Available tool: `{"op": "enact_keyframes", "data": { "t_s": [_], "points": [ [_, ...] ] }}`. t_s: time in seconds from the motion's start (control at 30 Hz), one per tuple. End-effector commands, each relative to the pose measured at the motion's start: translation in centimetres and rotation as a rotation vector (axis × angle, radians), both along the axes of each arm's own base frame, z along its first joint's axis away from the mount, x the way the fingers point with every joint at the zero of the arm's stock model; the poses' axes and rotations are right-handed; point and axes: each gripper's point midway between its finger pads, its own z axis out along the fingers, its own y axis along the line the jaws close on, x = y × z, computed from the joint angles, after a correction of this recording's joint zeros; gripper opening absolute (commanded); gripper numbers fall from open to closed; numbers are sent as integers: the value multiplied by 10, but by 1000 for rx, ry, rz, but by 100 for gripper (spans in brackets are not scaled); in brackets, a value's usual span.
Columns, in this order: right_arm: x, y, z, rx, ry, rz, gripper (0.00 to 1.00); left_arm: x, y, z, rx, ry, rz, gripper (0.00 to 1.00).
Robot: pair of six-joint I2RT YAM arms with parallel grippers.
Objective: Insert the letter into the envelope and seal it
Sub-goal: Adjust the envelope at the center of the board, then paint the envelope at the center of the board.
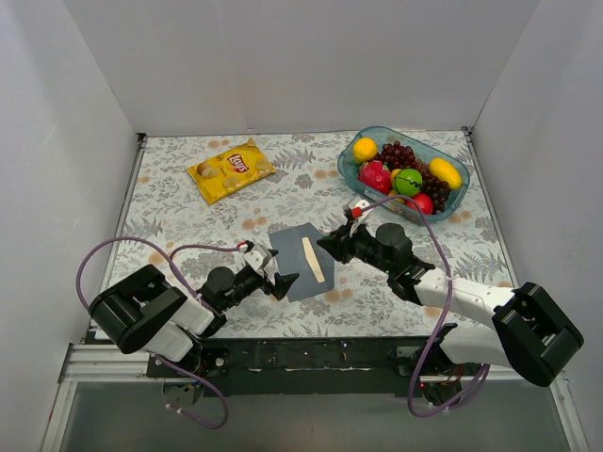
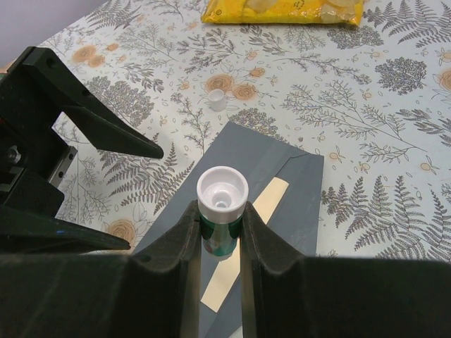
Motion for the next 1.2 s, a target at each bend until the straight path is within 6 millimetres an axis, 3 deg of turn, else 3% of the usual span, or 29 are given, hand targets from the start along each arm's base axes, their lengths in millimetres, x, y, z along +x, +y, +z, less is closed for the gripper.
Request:
{"op": "enact_keyframes", "data": {
  "t_s": [0.0,0.23,0.5,1.0,1.17],
  "points": [
    [4,0,13,41,-32,-4,1,13,7,4,19,-54,62,89],
    [7,2,11,43,-25,0,1,21,9,-14,51,-20,100,93],
    [13,3,5,39,-2,-2,1,27,2,-12,42,-59,87,94],
    [31,22,2,28,-12,21,1,21,-6,-46,214,-67,84,93],
    [34,25,2,29,-14,24,1,16,-4,-46,183,-50,100,93]
  ]
}}
